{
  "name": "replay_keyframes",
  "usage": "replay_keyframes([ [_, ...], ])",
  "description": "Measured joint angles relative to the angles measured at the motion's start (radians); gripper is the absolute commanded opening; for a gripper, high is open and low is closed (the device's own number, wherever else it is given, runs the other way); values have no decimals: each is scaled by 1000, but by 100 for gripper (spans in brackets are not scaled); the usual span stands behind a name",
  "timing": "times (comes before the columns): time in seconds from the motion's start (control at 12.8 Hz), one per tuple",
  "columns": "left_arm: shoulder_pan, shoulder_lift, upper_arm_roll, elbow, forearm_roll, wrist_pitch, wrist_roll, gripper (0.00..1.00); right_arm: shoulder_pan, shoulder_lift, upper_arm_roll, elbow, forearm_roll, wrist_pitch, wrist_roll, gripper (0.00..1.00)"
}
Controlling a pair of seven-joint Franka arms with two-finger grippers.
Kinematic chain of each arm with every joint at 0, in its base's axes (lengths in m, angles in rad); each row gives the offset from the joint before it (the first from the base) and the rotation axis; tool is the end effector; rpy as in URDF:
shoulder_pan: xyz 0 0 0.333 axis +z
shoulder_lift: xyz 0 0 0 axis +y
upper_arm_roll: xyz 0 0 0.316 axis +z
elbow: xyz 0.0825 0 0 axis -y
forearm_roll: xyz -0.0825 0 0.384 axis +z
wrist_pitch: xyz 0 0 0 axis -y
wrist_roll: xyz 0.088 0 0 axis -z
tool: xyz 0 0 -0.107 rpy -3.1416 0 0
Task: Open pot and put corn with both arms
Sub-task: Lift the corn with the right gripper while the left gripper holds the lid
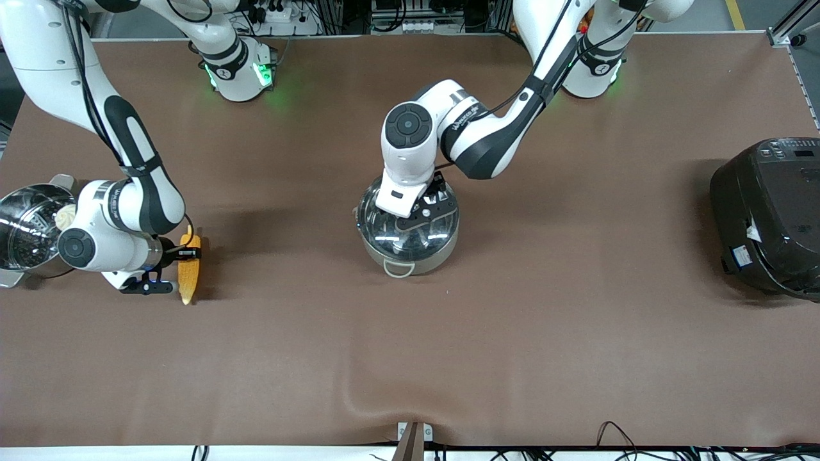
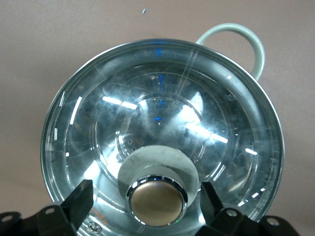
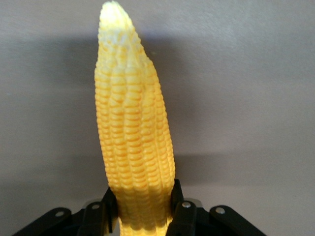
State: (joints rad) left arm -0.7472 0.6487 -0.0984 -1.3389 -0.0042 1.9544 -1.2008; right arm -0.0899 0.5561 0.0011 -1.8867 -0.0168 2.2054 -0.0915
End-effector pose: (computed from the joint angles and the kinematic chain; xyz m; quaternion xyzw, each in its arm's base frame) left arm 0.4923 -0.5329 0.3468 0.9818 0.1867 -0.0350 0.0036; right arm 0.6050 -0.0545 0.1922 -0.9929 -0.0070 0.1185 0.0049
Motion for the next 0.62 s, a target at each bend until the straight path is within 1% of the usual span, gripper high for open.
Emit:
replay_keyframes([
  [0.16,0,1,0,0,0,0,0,84,41,-39,3,24,0,-68,16,0],
  [0.31,0,4,0,0,0,0,0,82,105,-103,8,63,1,-183,87,0],
  [0.47,-1,9,0,-1,0,0,-5,73,196,-154,13,126,2,-310,187,0],
  [0.62,-2,11,-1,-1,0,0,-14,60,294,-170,15,183,13,-370,291,0],
])
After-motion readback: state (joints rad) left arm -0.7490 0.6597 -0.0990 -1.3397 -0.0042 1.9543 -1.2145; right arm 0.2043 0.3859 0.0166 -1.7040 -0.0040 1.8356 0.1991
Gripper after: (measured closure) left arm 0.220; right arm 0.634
